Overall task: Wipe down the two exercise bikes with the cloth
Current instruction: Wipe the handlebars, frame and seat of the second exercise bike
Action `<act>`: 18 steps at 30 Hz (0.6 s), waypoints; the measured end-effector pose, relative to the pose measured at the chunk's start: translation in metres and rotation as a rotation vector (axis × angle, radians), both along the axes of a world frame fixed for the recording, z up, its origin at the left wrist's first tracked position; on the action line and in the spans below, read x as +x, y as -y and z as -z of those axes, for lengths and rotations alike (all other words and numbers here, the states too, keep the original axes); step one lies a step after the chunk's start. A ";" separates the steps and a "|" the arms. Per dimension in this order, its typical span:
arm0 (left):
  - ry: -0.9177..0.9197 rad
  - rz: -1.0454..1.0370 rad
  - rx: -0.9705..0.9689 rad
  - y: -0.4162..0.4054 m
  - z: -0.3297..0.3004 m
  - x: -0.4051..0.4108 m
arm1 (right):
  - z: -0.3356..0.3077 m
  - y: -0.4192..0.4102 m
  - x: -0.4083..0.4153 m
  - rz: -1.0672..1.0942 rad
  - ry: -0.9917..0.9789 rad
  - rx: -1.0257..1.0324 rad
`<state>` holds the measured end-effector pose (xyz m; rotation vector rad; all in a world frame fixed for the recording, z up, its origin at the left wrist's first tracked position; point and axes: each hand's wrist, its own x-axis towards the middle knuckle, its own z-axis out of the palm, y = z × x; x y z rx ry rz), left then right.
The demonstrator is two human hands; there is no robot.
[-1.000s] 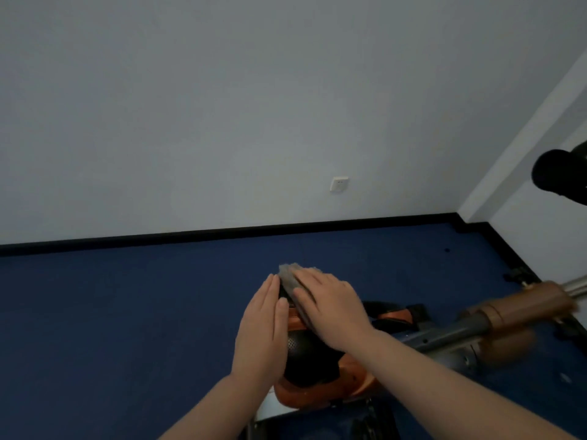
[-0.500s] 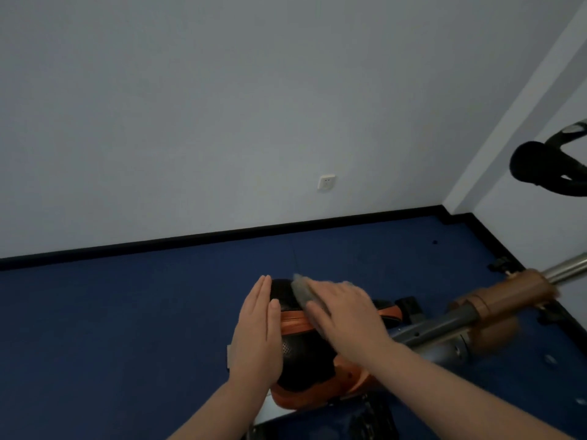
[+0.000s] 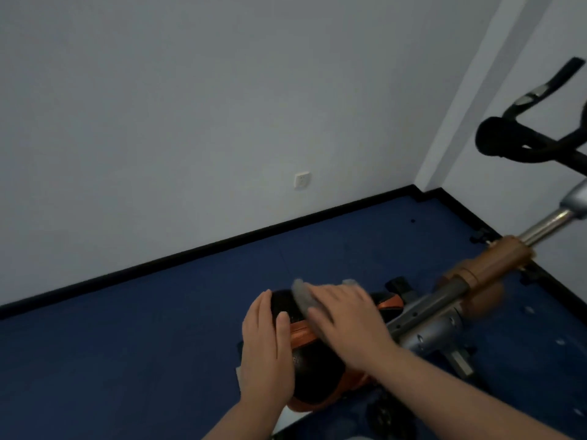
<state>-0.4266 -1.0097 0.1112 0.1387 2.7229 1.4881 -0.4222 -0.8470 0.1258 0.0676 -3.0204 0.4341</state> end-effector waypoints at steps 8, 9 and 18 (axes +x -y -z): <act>-0.172 0.341 -0.198 0.002 -0.014 -0.039 | 0.001 0.022 0.004 0.292 -0.029 0.148; -0.181 0.380 -0.202 0.002 -0.015 -0.046 | 0.003 0.031 0.012 0.280 -0.029 0.058; -0.291 0.564 -0.234 0.001 -0.005 -0.076 | -0.004 -0.010 -0.005 0.620 0.050 0.073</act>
